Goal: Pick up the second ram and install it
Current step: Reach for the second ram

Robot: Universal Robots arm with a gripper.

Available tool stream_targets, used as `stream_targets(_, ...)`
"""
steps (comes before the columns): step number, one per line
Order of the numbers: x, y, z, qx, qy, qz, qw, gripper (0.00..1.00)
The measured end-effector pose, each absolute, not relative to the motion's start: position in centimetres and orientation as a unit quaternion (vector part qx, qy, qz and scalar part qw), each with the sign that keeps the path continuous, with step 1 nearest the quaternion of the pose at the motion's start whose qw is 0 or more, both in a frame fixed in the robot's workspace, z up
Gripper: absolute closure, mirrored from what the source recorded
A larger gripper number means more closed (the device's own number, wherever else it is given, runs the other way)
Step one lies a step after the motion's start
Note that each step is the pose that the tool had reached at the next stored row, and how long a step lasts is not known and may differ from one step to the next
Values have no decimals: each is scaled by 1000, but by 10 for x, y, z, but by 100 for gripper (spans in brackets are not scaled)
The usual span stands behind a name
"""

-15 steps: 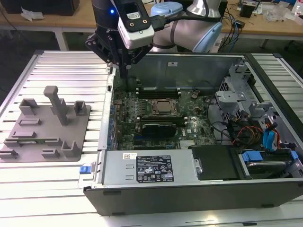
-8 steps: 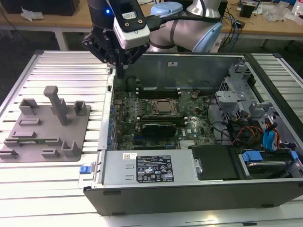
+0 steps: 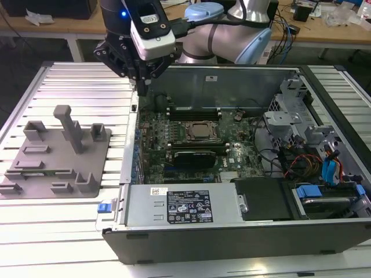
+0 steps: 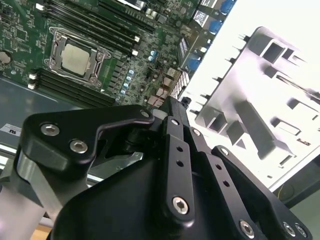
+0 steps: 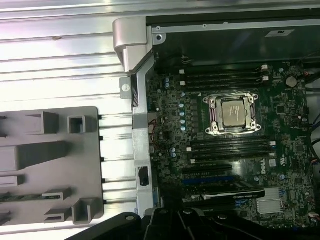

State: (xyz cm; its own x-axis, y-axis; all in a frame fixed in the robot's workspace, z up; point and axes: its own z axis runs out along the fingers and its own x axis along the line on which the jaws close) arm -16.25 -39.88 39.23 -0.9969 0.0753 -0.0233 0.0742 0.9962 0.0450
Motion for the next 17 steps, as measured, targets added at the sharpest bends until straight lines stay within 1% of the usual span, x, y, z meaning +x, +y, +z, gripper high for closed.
stream_targets(17, -207, -399, 390, 37, 999, 22, 12, 92)
